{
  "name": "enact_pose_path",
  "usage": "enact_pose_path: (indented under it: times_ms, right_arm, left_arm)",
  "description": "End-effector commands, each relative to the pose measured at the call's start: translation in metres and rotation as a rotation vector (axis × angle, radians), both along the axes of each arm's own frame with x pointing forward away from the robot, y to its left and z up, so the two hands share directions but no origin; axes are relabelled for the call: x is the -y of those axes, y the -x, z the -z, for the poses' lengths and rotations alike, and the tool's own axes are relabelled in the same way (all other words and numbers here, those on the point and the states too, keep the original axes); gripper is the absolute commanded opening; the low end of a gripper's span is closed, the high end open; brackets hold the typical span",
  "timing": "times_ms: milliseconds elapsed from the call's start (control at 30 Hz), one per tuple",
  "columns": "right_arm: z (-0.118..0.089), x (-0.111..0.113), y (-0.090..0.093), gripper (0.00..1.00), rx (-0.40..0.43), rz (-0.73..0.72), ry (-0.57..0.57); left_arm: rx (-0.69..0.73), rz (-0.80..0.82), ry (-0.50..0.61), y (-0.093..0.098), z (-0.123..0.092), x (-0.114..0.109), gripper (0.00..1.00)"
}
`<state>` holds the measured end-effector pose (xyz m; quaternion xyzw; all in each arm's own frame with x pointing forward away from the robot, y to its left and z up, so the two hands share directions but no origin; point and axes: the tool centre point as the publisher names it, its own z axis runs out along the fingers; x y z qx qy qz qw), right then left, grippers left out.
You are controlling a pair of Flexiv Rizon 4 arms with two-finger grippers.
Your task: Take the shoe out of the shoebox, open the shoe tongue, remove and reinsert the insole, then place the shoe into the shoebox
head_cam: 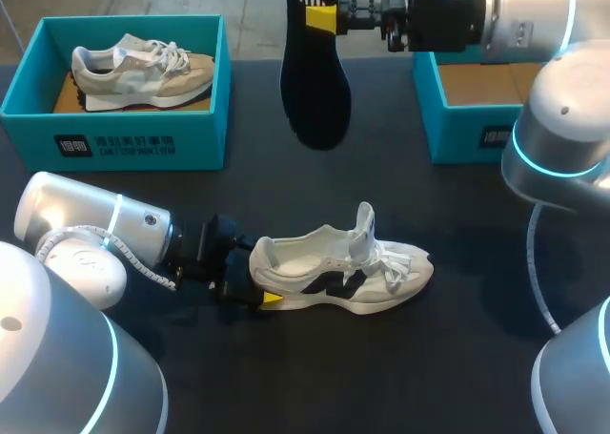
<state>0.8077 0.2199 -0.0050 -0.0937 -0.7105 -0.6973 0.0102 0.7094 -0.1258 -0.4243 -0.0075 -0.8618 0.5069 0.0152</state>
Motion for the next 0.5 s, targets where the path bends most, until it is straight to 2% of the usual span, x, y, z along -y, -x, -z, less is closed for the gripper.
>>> enact_pose_path:
  times_ms: [33, 67, 233, 400, 500]
  right_arm:
    - [0.000, -0.001, 0.001, 0.00, 0.000, 0.004, 0.001]
    - [0.000, -0.001, 0.001, 0.00, 0.000, 0.004, 0.001]
    - [-0.010, 0.010, 0.015, 0.00, -0.129, 0.020, 0.054]
    - [-0.021, 0.020, 0.033, 0.00, -0.239, -0.016, 0.080]
    - [-0.025, 0.020, 0.043, 0.00, -0.283, -0.046, 0.133]
  left_arm:
    - [0.000, 0.000, -0.004, 0.000, 0.001, 0.000, 0.00]
    - [0.000, 0.000, -0.004, 0.000, 0.001, 0.000, 0.00]
    - [0.000, 0.000, -0.004, 0.000, 0.001, 0.000, 0.00]
    - [0.000, 0.000, -0.004, 0.000, 0.001, 0.000, 0.00]
    - [0.000, 0.000, -0.004, 0.000, 0.001, 0.000, 0.00]
